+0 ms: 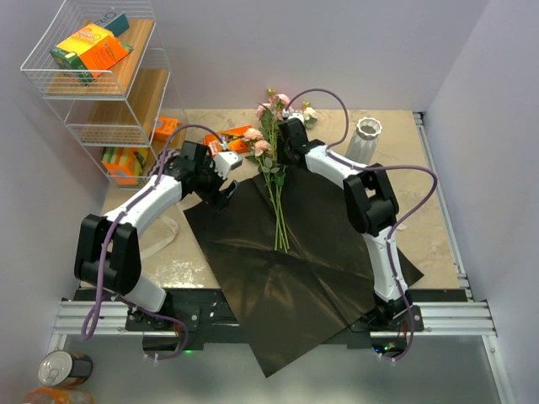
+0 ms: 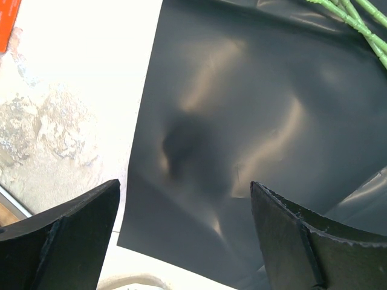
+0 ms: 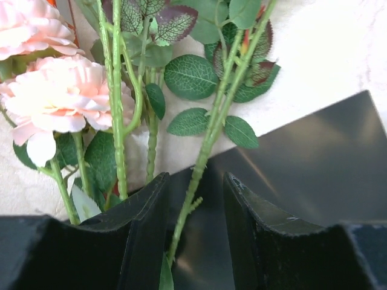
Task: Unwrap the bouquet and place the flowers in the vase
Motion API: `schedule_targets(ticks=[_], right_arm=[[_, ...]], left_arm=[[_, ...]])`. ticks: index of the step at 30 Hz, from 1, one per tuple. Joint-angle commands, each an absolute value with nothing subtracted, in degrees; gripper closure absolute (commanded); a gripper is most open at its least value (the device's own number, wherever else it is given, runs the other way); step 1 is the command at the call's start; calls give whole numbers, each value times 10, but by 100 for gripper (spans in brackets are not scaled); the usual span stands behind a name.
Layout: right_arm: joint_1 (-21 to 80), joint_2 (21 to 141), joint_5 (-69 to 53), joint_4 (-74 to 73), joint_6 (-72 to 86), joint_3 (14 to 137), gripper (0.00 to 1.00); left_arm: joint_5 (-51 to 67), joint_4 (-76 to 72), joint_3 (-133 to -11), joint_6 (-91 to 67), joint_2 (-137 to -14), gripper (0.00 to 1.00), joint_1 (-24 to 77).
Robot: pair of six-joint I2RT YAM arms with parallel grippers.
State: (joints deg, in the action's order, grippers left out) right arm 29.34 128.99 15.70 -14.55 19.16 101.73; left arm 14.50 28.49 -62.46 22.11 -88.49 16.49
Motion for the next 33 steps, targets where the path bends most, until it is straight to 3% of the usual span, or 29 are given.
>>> schedule_targets(ticks=[1,11,14,15,17,33], right_arm=[[294,1311,149,-135,207,1056,56],[294,1360,169,-166,224,1092,61],[294,1361,168,-158,235,1085,77],[294,1358,168,-152,240,1072,91],[294,1335,175,-127,242,1051,99],[338,1066,281,36,194,850,100]], left_arm=[[142,270,-619,234,-865,7,159],[139,272,-618,238,-863,7,159],[139,274,-620,239,-861,7,159],[139,275,-621,240,-862,7,159],[138,277,-623,242,-860,7,159],[147,291,-648,230,-869,7,159]])
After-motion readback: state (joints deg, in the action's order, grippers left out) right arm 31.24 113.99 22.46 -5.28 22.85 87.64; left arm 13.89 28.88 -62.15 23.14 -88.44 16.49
